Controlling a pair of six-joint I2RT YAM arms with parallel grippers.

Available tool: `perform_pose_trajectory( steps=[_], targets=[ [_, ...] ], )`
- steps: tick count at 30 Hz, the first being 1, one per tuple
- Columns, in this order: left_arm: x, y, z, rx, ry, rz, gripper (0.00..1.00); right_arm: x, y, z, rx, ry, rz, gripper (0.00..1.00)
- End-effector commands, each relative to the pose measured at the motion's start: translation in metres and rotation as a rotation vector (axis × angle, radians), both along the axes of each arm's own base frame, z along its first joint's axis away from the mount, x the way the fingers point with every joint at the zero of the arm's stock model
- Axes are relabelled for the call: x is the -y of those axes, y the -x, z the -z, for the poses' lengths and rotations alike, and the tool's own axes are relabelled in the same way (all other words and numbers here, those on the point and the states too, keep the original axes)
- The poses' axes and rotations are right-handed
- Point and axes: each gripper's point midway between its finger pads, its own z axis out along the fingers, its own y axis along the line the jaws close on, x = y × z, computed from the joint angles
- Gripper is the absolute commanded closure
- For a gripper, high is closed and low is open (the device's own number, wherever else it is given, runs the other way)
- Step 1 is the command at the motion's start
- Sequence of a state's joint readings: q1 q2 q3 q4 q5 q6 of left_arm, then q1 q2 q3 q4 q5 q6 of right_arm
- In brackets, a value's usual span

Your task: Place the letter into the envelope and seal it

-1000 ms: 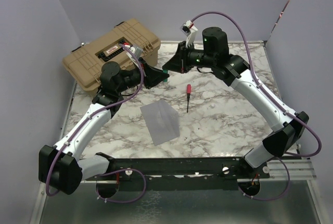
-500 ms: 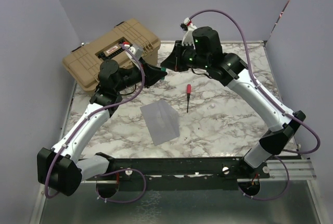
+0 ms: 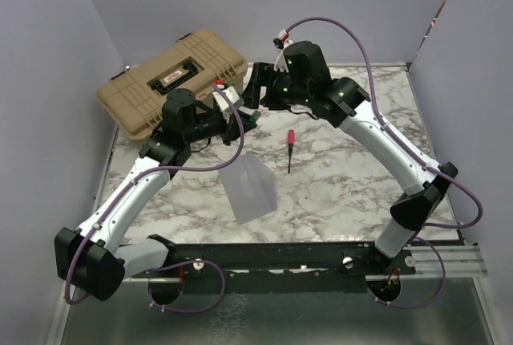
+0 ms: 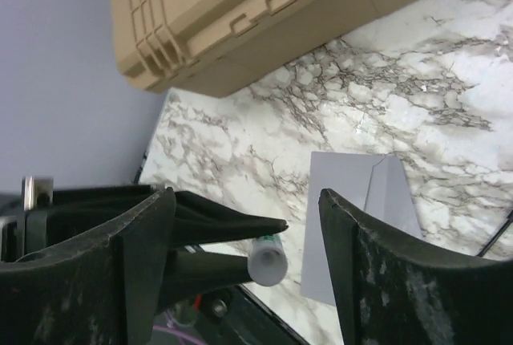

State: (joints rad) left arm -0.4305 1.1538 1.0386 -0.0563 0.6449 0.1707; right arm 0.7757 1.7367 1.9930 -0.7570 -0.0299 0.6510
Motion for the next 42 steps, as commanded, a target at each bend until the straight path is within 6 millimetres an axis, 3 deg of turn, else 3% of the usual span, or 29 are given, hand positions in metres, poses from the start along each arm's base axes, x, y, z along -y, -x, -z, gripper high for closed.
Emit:
perform_pose_trajectory(
  steps=[1,5,11,15,23,34,35,38,42],
  targets=[
    [0.013,0.036,-0.006,-0.043,0.023,0.173,1.0,0.014,0.034,-0.05,0.311,-0.044,-0.322,0.24],
    [0.018,0.064,-0.008,-0.139,0.072,0.286,1.0,0.025,0.082,-0.04,0.558,0.028,-0.682,0.26],
    [0.02,0.086,-0.013,-0.177,0.098,0.379,1.0,0.031,0.122,-0.024,0.565,0.043,-0.955,0.34],
    [0.02,0.095,-0.015,-0.187,0.105,0.428,1.0,0.027,0.121,-0.015,0.497,0.059,-1.006,0.53],
    [0.021,0.101,-0.018,-0.2,0.112,0.469,1.0,0.028,0.121,-0.008,0.482,0.089,-1.042,0.49],
    [0.022,0.095,-0.012,-0.205,0.104,0.446,1.0,0.027,0.125,-0.002,0.407,0.065,-1.034,0.74],
    [0.022,0.095,-0.012,-0.201,0.104,0.444,1.0,0.025,0.124,-0.002,0.401,0.052,-1.031,0.8],
    [0.022,0.088,-0.012,-0.187,0.098,0.412,1.0,0.015,0.121,-0.003,0.369,-0.003,-1.005,0.97],
    [0.015,0.057,-0.008,-0.133,0.07,0.233,1.0,0.003,0.105,-0.006,0.343,-0.061,-0.882,1.0]
  ],
)
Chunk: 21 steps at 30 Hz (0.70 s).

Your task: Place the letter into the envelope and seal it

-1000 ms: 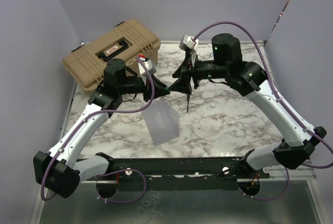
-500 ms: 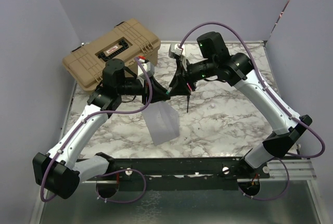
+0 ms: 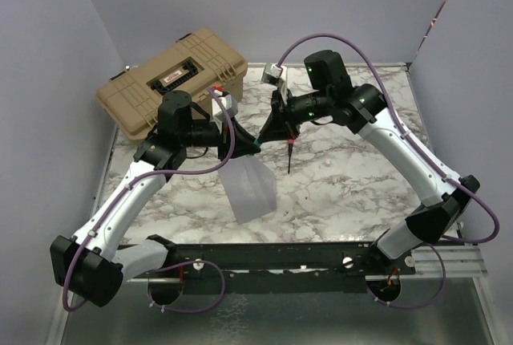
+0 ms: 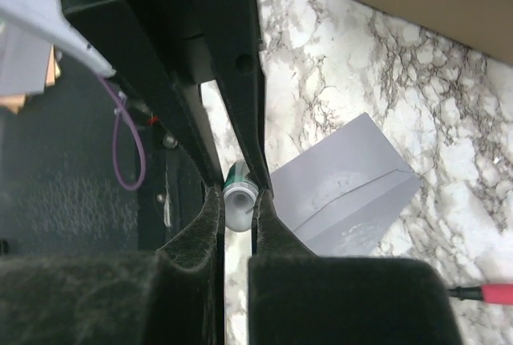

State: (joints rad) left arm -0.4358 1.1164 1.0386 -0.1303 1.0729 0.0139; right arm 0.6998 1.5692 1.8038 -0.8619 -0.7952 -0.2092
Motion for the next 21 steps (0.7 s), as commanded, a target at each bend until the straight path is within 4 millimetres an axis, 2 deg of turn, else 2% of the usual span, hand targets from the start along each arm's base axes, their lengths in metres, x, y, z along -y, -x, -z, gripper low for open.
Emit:
perform_pose_trajectory(
  steps=[1,6,10,13,15,16,18,19,21],
  targets=[
    [-0.009,-0.043,0.002,0.101,-0.045,-0.238,1.0,-0.023,-0.013,-0.011,-0.101,-0.111,0.119,1.0],
    [-0.029,-0.085,0.0,0.156,-0.045,-0.509,1.0,-0.027,-0.064,-0.006,-0.257,-0.139,0.55,1.0],
    [-0.036,-0.099,0.002,0.18,-0.034,-0.593,1.0,-0.035,-0.082,-0.004,-0.464,-0.096,0.888,1.0],
    [-0.039,-0.104,0.008,0.193,-0.047,-0.615,1.0,-0.043,-0.087,-0.003,-0.532,-0.127,0.986,1.0],
    [-0.038,-0.105,0.011,0.195,-0.054,-0.613,1.0,-0.051,-0.083,-0.008,-0.53,-0.153,0.919,1.0],
    [-0.037,-0.104,0.012,0.194,-0.055,-0.604,1.0,-0.052,-0.08,-0.01,-0.525,-0.149,0.898,0.88],
    [-0.033,-0.099,0.015,0.188,-0.053,-0.568,1.0,-0.053,-0.073,-0.019,-0.462,-0.158,0.809,0.53],
    [-0.032,-0.097,0.015,0.183,-0.05,-0.552,1.0,-0.049,-0.069,-0.027,-0.426,-0.174,0.775,0.41],
    [-0.027,-0.091,0.017,0.169,-0.045,-0.513,1.0,-0.041,-0.063,-0.032,-0.33,-0.195,0.677,0.31]
  ],
)
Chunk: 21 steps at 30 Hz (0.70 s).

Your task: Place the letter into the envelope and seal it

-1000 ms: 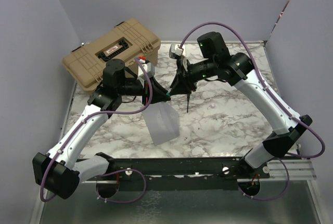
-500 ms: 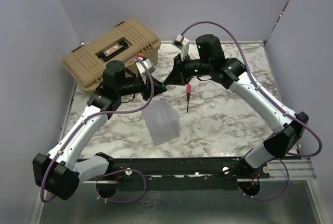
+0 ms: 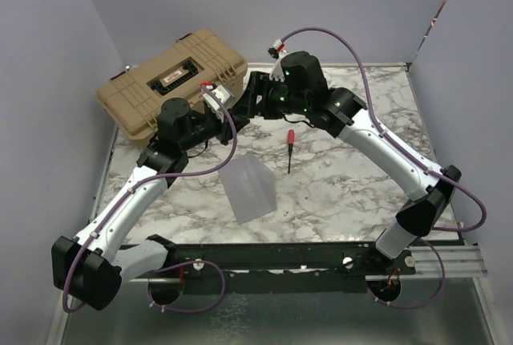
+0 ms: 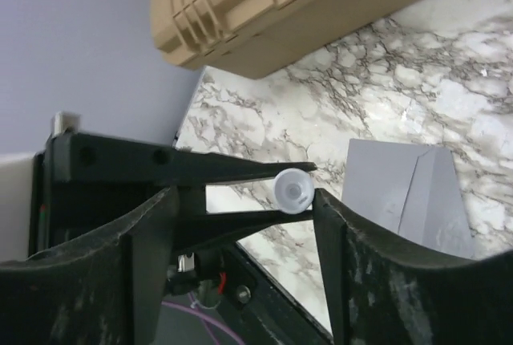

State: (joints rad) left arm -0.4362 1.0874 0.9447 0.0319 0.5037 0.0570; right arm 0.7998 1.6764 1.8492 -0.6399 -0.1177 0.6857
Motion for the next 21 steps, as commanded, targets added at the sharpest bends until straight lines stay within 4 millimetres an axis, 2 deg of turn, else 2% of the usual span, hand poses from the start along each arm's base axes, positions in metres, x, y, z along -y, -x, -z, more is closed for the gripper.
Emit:
perform_pose_trajectory(
  steps=[1,7,10,14,21],
  targets=[
    [0.009,0.006,0.006,-0.004,0.01,0.061,1.0,0.005,0.023,-0.034,0.187,-0.082,-0.194,0.3],
    [0.022,0.027,0.011,-0.037,0.012,0.213,1.0,0.037,0.042,-0.025,0.3,-0.148,-0.522,0.35],
    [0.031,0.044,0.01,-0.057,0.023,0.327,1.0,0.044,0.064,-0.02,0.4,-0.113,-0.706,0.36],
    [0.039,0.06,0.009,-0.094,0.043,0.446,1.0,0.049,0.078,-0.011,0.419,-0.066,-0.854,0.35],
    [0.045,0.073,0.004,-0.128,0.063,0.552,1.0,0.048,0.07,0.004,0.399,-0.001,-0.918,0.38]
  ],
)
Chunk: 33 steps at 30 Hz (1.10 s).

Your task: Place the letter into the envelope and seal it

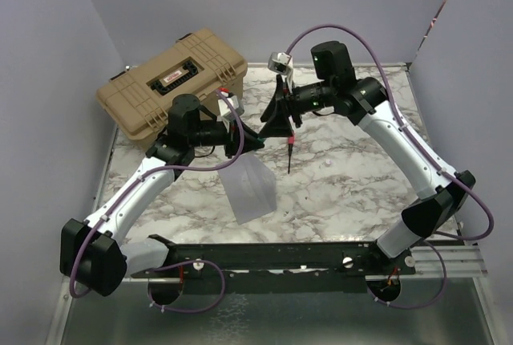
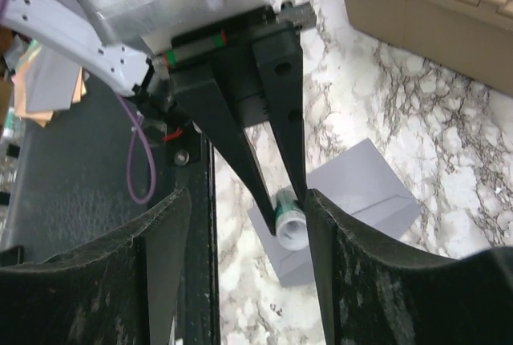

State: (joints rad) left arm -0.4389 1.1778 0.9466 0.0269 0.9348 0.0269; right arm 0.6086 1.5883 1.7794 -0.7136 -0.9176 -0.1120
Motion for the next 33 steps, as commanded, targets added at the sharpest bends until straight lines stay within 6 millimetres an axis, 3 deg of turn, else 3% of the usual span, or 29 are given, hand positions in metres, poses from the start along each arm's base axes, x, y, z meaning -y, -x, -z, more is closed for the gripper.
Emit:
perform_pose_trajectory(
  steps=[1,7,15,20,24,27,33],
  targets=[
    [0.006,0.019,-0.02,0.005,0.041,0.132,1.0,0.006,0.011,0.023,-0.011,0.065,-0.099,0.38],
    [0.006,0.024,-0.024,0.004,0.048,0.162,1.0,0.012,0.014,0.033,0.016,0.095,-0.115,0.36],
    [0.007,0.025,-0.027,0.008,0.052,0.171,1.0,0.008,0.014,0.033,-0.013,0.082,-0.112,0.69],
    [0.006,0.02,-0.033,0.03,0.054,0.137,1.0,0.008,0.011,0.037,-0.035,0.094,-0.081,0.75],
    [0.001,0.0,-0.035,0.081,0.038,0.014,1.0,0.005,0.008,0.04,-0.072,0.11,-0.04,0.85],
    [-0.008,-0.021,-0.036,0.138,0.013,-0.123,1.0,-0.001,-0.003,0.043,-0.118,0.125,0.068,0.99],
    [-0.018,-0.04,-0.034,0.203,-0.022,-0.231,1.0,-0.013,-0.046,0.044,-0.307,0.123,0.5,1.0]
  ],
)
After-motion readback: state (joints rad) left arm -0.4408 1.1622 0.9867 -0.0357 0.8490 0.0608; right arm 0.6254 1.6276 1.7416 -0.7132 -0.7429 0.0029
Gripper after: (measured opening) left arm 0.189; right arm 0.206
